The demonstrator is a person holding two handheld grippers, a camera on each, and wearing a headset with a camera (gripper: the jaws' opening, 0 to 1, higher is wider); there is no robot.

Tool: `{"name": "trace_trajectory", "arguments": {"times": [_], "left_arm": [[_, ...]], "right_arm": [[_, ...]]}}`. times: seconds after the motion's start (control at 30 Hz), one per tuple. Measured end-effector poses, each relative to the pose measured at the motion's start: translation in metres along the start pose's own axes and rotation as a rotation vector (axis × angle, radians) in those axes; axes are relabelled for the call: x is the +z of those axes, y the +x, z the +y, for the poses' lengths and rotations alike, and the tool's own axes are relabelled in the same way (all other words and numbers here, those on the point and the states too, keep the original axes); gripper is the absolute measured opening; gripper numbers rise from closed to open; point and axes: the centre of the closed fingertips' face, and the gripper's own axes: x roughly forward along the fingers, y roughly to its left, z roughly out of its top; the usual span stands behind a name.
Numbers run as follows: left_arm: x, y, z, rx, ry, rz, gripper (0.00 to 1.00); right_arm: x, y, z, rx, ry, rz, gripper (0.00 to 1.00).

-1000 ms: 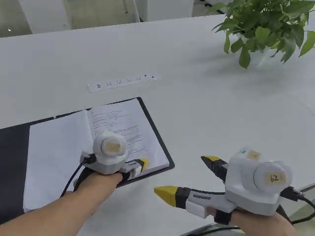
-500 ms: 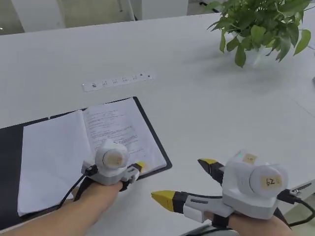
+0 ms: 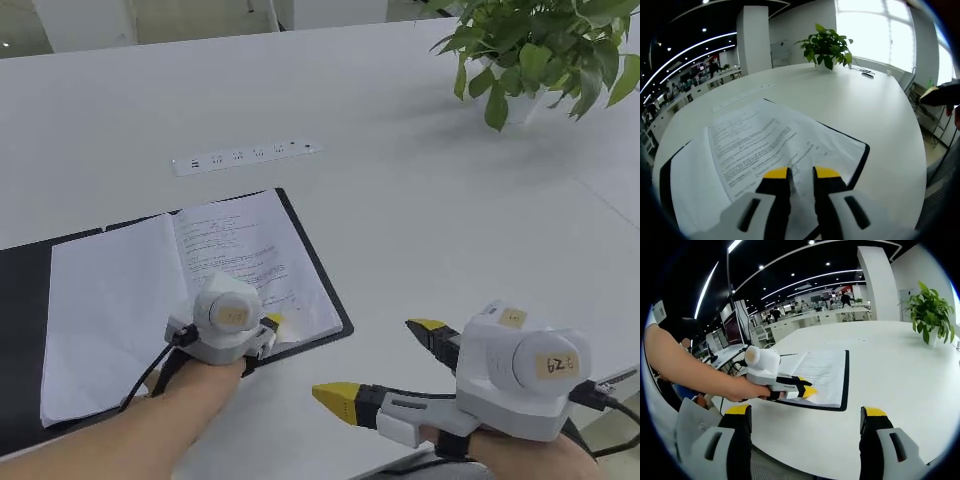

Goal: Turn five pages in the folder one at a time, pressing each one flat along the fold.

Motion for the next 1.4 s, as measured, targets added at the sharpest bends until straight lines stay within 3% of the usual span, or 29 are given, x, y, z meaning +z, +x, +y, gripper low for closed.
{"name": "trace_trajectory", "arguments": {"times": [0.03,0.07,0.1,0.13,0.17,0.37,0.57,0.77,0.97,1.23,1.3,1.4], "left_arm": [[0.0,0.0,0.0,0.0,-0.002,-0.002,0.15],[0.0,0.0,0.007,0.04,-0.013,-0.002,0.0],[-0.005,0.0,0.008,0.014,-0.054,0.021,0.0],[-0.003,0.001,0.012,0.035,-0.025,0.007,0.0],[-0.003,0.001,0.01,0.022,0.023,0.017,0.0],[-0.003,0.001,0.01,0.029,-0.042,0.006,0.0],[-0.003,0.0,0.012,0.016,-0.105,-0.001,0.0],[-0.003,0.0,0.014,0.004,-0.19,-0.014,0.0],[-0.002,0.0,0.013,0.004,-0.183,-0.018,0.0],[-0.002,0.0,0.014,0.007,-0.172,-0.019,0.0],[-0.002,0.0,0.014,0.009,-0.169,-0.019,0.0],[-0.002,0.0,0.014,0.009,-0.168,-0.019,0.0]], "right_arm": [[0.0,0.0,0.0,0.0,-0.002,0.002,0.89],[-0.001,0.0,0.0,0.001,-0.003,0.004,0.89],[-0.001,0.0,0.0,0.004,-0.003,0.008,0.89],[-0.001,0.001,0.001,0.007,-0.004,0.01,0.89],[-0.001,0.001,0.001,0.009,-0.006,0.009,0.89],[-0.005,0.008,-0.005,0.015,-0.023,0.035,0.88],[0.002,0.024,-0.011,0.028,-0.015,0.042,0.85],[0.007,0.053,-0.01,0.054,-0.021,0.043,0.67],[0.0,0.087,-0.021,0.047,0.051,0.073,0.48],[-0.016,0.11,-0.042,0.011,0.151,0.121,0.45],[-0.019,0.113,-0.044,0.014,0.198,0.131,0.44],[-0.024,0.116,-0.045,0.012,0.212,0.141,0.45]]}}
